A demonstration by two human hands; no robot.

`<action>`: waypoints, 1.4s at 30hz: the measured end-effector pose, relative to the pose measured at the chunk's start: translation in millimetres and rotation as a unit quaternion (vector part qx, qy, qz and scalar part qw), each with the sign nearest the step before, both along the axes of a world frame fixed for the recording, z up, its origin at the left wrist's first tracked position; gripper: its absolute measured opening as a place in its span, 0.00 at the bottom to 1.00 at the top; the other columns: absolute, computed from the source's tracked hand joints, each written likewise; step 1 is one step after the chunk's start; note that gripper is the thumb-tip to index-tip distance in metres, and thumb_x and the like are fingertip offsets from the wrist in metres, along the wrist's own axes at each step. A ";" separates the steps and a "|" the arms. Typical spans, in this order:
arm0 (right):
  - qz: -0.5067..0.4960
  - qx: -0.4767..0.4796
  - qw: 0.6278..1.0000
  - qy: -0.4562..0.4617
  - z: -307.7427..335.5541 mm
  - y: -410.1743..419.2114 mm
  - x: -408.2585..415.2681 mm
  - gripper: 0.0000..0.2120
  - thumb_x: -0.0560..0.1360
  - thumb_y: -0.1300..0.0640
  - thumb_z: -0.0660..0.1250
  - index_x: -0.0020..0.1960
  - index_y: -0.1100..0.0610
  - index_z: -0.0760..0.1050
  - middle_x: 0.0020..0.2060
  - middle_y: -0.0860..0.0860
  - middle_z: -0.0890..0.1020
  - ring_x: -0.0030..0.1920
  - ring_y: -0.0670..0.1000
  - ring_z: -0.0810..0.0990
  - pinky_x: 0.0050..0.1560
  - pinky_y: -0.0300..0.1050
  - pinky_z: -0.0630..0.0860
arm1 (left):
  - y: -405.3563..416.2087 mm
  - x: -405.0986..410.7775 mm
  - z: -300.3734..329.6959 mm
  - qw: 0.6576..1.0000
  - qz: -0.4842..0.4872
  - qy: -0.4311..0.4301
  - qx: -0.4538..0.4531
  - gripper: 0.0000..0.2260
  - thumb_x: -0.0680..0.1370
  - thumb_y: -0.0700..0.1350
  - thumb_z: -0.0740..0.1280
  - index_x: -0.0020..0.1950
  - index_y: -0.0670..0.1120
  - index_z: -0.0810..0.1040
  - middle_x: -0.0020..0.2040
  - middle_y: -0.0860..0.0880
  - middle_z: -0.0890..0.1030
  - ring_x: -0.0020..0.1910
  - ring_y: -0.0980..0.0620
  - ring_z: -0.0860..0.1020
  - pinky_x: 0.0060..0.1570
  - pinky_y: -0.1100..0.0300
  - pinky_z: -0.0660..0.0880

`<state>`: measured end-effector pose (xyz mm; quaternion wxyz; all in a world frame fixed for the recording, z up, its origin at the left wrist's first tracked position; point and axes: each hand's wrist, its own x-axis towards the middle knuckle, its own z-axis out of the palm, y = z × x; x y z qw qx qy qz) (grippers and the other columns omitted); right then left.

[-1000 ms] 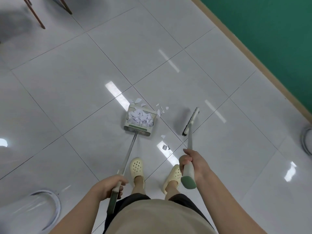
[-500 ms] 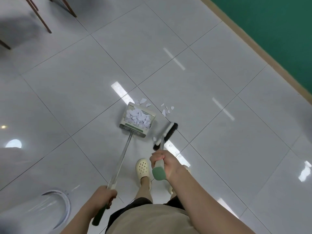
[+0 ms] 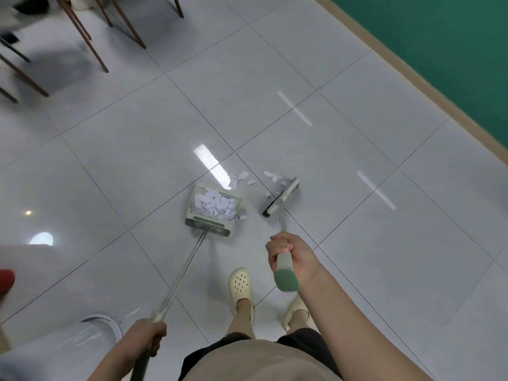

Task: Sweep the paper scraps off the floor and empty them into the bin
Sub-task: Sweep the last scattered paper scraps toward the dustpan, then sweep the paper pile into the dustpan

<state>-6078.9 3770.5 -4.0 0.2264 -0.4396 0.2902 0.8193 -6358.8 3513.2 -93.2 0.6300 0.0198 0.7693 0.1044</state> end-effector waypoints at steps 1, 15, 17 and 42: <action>0.023 0.003 1.000 -0.007 10.0 -8.1 1.7 0.19 0.70 0.70 0.59 0.36 0.50 0.55 0.21 0.47 0.61 0.16 0.47 0.62 0.17 0.36 0.65 | -1.0 1.5 -1.7 1.000 0.028 -0.002 0.001 0.15 0.75 0.30 0.63 0.30 0.43 0.68 0.27 0.46 0.64 0.24 0.50 0.63 0.30 0.58 0.64; -0.063 -0.034 0.997 0.018 25.1 -66.2 -84.2 0.16 0.69 0.67 0.58 0.32 0.51 0.56 0.17 0.45 0.63 0.15 0.45 0.65 0.17 0.31 0.64 | -20.0 28.4 0.5 0.969 0.247 0.006 -0.001 0.17 0.77 0.31 0.61 0.30 0.44 0.66 0.26 0.46 0.62 0.21 0.50 0.62 0.31 0.56 0.62; -0.047 -0.025 0.998 0.024 17.3 -63.0 -104.2 0.16 0.71 0.66 0.56 0.32 0.50 0.56 0.17 0.44 0.63 0.15 0.45 0.65 0.19 0.31 0.65 | -28.7 28.3 2.0 0.966 0.258 0.015 -0.007 0.17 0.76 0.31 0.61 0.29 0.44 0.66 0.25 0.46 0.63 0.20 0.51 0.62 0.30 0.57 0.62; 0.192 0.091 0.951 -0.223 8.1 53.2 12.0 0.10 0.76 0.65 0.58 0.41 0.54 0.60 0.20 0.48 0.62 0.15 0.45 0.62 0.16 0.32 0.61 | 138.1 -32.3 54.9 0.969 -0.126 0.189 0.098 0.12 0.69 0.46 0.69 0.42 0.37 0.80 0.30 0.46 0.75 0.29 0.47 0.72 0.33 0.57 0.65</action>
